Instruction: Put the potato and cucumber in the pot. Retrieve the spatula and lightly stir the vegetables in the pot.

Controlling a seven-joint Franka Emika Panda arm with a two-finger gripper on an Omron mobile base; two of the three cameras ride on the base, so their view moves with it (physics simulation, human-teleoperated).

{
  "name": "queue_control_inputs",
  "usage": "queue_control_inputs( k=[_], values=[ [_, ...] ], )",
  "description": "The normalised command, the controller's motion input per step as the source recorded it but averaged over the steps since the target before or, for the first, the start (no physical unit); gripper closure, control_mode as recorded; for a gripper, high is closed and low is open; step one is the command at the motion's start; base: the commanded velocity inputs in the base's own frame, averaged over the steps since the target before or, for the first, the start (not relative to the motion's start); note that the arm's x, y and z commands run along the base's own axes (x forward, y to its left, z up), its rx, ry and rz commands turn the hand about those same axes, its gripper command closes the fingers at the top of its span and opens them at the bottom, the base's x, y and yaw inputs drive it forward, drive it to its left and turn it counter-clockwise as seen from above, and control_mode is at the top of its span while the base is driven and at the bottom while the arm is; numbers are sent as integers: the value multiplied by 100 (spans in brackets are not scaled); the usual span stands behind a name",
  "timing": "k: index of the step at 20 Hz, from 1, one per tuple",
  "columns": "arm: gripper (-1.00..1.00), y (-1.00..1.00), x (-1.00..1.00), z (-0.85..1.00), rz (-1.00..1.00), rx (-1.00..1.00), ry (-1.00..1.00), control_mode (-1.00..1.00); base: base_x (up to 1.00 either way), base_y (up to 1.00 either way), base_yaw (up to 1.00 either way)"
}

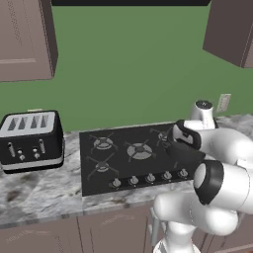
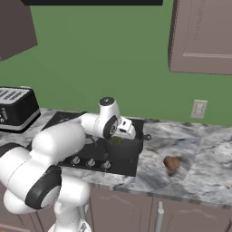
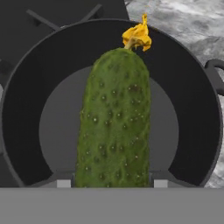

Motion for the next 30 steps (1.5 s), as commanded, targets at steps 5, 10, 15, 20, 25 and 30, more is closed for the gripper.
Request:
queue_control_inputs(
  k=[5, 10, 15, 20, 25, 30],
  values=[
    [100, -3, 12, -20, 0, 0, 8, -100, 0, 0, 0],
    [-100, -7, 11, -13, 0, 0, 9, -100, 0, 0, 0],
    [-100, -7, -6, 0, 0, 1, 4, -100, 0, 0, 0],
    [-100, -4, -16, 1, 0, 7, 0, -100, 0, 0, 0],
    [-100, -11, -15, 30, 0, 16, -2, -100, 0, 0, 0],
    [-100, -22, -26, 70, -1, 14, 0, -100, 0, 0, 0]
  ],
)
